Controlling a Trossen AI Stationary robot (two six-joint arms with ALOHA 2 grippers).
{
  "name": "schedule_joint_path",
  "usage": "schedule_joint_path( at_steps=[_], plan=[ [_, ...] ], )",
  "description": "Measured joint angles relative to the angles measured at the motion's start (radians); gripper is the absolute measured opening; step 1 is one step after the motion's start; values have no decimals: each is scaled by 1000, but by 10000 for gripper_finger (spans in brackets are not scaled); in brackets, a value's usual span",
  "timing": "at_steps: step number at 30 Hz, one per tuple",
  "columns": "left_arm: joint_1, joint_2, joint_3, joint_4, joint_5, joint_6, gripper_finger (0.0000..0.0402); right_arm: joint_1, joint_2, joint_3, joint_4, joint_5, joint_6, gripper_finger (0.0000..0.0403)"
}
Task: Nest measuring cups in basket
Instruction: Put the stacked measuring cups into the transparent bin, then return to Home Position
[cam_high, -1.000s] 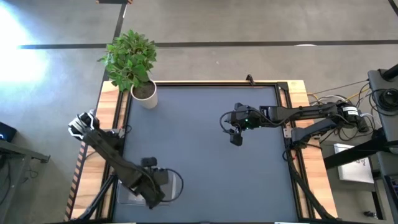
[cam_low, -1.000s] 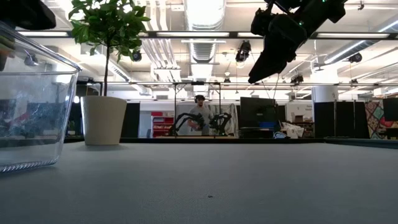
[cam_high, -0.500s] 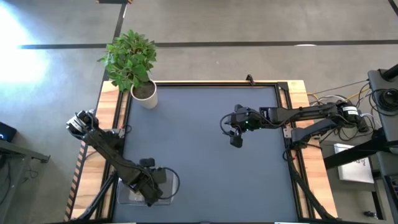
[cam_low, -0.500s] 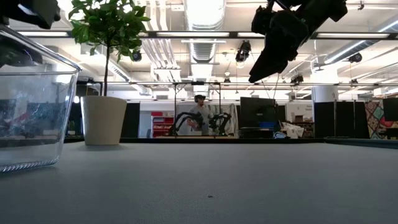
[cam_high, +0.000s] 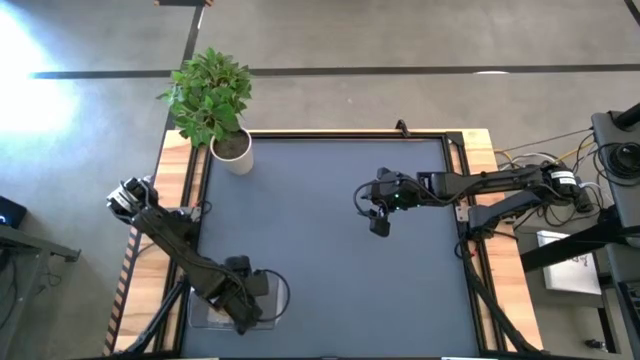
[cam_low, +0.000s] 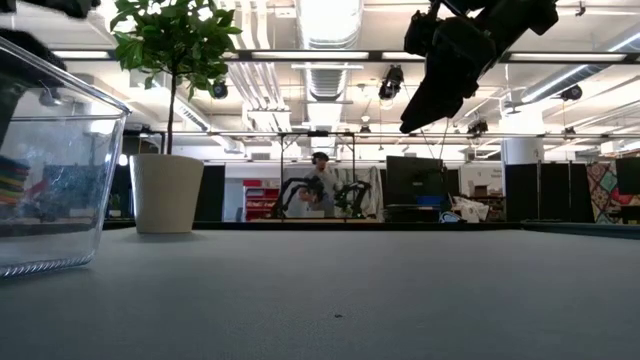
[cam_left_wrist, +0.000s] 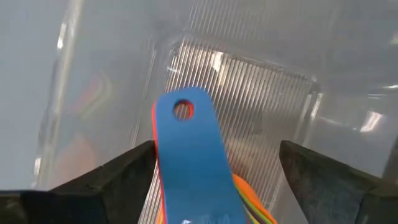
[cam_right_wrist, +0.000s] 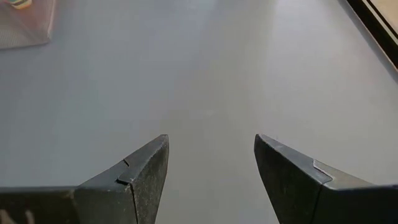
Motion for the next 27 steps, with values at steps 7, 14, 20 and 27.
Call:
schedule_joint_path(
  at_steps=[7,14,20,27],
  plan=[
    [-11,-17,116,-82,-42,134,301,0,0,0,0,0,-9,226],
    [-68,-227,71,-33,-315,230,225,0,0,0,2,-1,-38,226],
    [-86,-552,-174,276,-473,422,132,0,-8,0,53,-20,-116,226],
    [-33,-947,-394,519,-506,685,13,-10,-177,-6,151,-189,-271,218]
  ],
)
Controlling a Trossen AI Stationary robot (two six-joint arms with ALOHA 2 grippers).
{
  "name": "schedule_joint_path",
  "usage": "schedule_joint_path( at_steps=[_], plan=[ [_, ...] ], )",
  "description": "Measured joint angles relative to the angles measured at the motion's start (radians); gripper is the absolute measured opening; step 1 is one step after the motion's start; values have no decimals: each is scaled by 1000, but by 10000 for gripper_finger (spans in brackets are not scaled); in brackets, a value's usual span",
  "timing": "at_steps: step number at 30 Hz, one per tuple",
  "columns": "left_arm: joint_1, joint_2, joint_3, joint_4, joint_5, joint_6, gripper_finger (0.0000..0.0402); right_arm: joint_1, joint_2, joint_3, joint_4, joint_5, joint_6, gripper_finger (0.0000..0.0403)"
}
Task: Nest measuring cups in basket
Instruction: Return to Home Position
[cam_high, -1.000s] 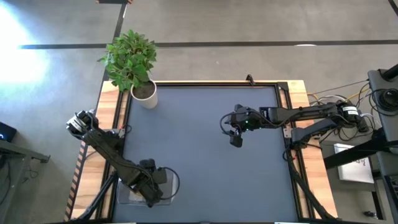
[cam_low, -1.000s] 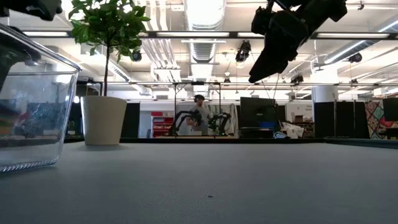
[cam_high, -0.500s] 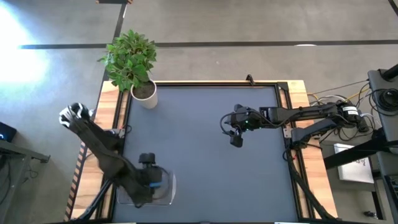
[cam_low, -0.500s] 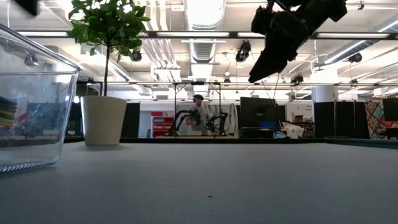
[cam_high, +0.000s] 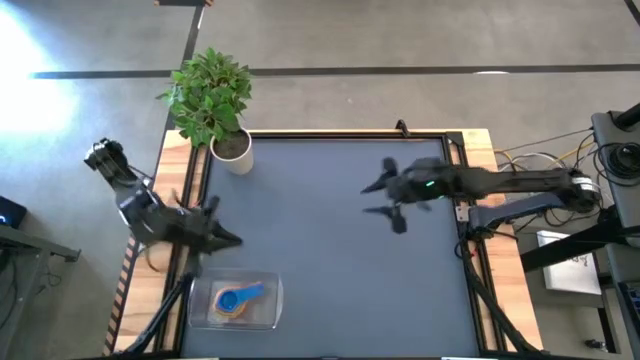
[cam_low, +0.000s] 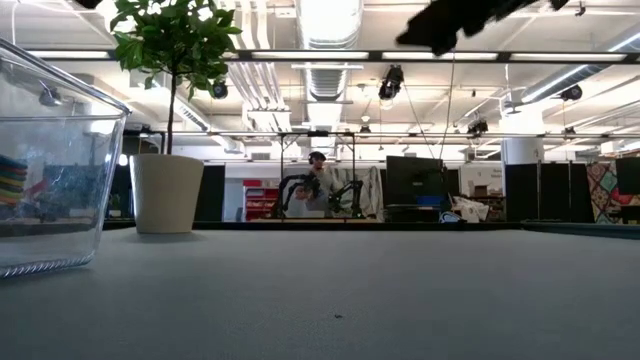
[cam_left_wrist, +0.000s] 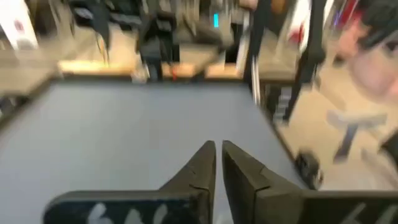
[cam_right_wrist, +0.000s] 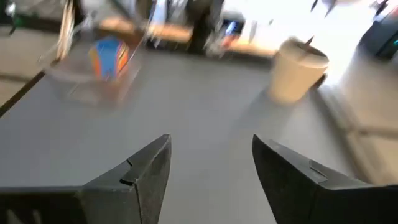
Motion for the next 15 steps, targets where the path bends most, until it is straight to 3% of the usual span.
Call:
schedule_joint_path(
  at_steps=[8,15],
  plan=[
    [2,-356,-112,42,-62,170,6,-113,-350,-45,-63,10,-26,164],
    [2,-606,-227,33,-64,239,1,-185,-640,-189,-97,33,-32,107]
  ],
)
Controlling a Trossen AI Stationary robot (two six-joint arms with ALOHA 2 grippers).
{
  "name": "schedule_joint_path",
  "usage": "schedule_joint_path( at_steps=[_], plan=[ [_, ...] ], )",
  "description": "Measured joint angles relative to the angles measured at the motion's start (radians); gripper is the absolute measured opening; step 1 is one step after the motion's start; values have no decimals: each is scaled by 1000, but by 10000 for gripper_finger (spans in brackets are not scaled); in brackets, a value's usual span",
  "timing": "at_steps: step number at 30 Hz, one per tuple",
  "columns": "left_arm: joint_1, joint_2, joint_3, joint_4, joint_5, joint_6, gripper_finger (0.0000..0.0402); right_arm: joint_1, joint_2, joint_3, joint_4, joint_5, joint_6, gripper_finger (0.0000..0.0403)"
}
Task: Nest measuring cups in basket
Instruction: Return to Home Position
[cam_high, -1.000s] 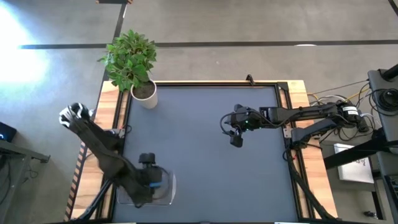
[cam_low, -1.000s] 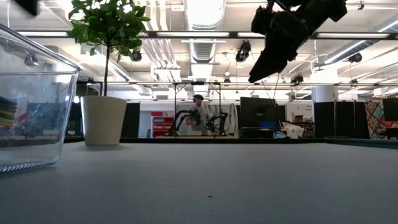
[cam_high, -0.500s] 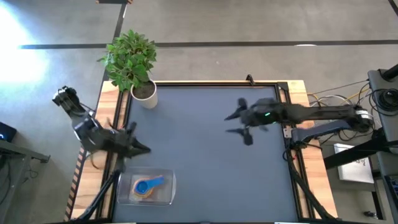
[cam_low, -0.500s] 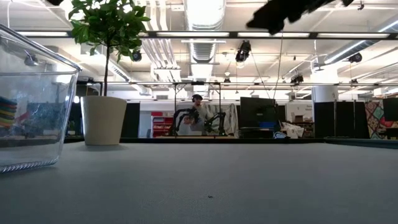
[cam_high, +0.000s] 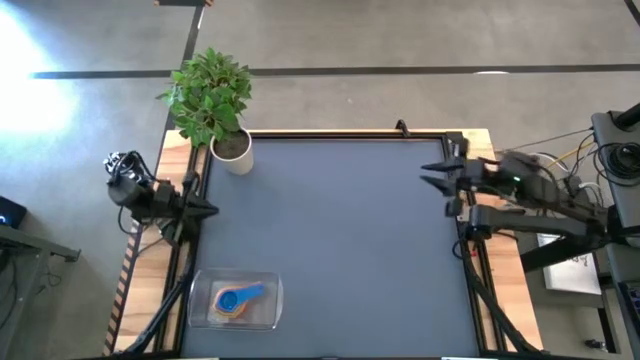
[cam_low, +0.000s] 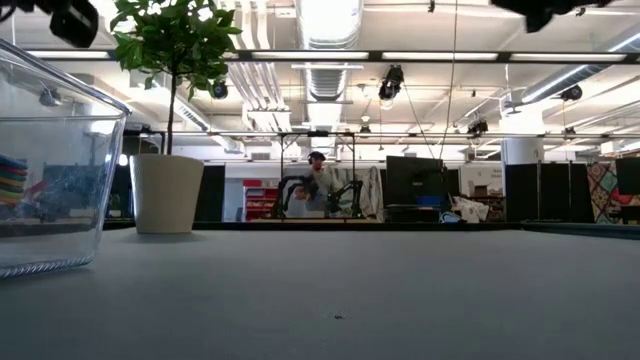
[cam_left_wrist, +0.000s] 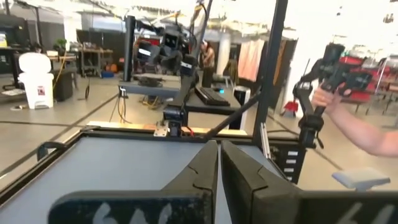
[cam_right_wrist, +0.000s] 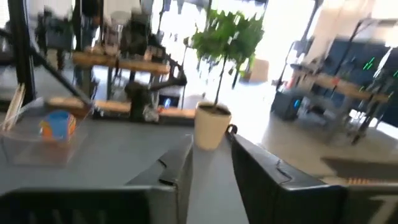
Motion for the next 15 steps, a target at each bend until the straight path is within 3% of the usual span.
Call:
schedule_joint_path(
  at_steps=[3,6,15],
  plan=[
    [0,-85,-54,-6,-1,9,1,-5,-99,-57,3,0,8,84],
    [1,-80,-81,-35,-22,21,1,-4,-187,-115,31,0,24,64],
    [3,-84,-186,177,-48,134,1,-5,-339,-446,180,52,80,29]
  ],
)
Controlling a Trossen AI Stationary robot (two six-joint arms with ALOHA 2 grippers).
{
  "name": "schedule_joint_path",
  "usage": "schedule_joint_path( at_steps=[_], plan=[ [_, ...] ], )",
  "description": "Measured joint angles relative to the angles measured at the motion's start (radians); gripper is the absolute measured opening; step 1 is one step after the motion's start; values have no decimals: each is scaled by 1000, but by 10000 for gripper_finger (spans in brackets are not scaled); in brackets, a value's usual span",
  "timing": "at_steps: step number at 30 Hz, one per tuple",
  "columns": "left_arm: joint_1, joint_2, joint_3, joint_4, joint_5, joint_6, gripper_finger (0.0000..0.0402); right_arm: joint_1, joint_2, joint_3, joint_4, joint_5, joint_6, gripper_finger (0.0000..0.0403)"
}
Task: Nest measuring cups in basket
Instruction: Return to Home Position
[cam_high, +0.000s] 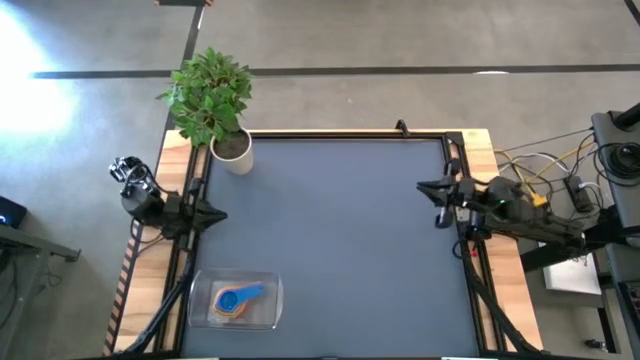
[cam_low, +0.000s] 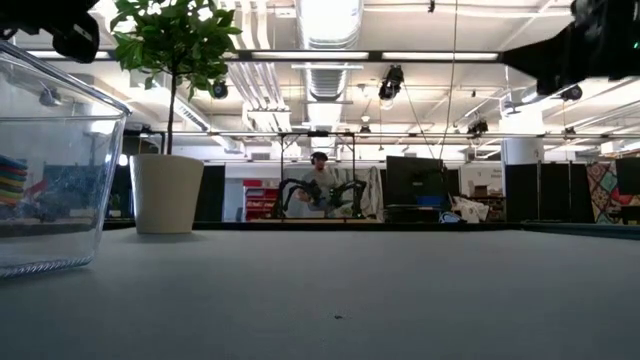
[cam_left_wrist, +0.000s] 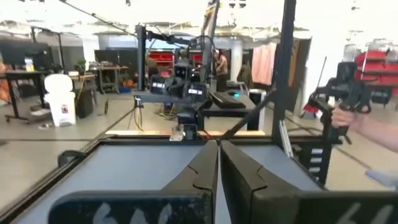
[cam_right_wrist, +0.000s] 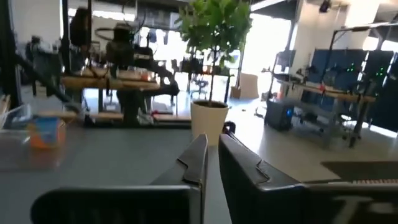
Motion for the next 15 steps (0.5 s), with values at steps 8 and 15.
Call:
schedule_joint_path(
  at_steps=[8,15],
  plan=[
    [1,0,-130,164,-2,155,1,0,-3,-212,315,10,4,15],
    [1,0,-257,339,-1,147,1,0,24,-212,298,26,-3,9]
  ],
)
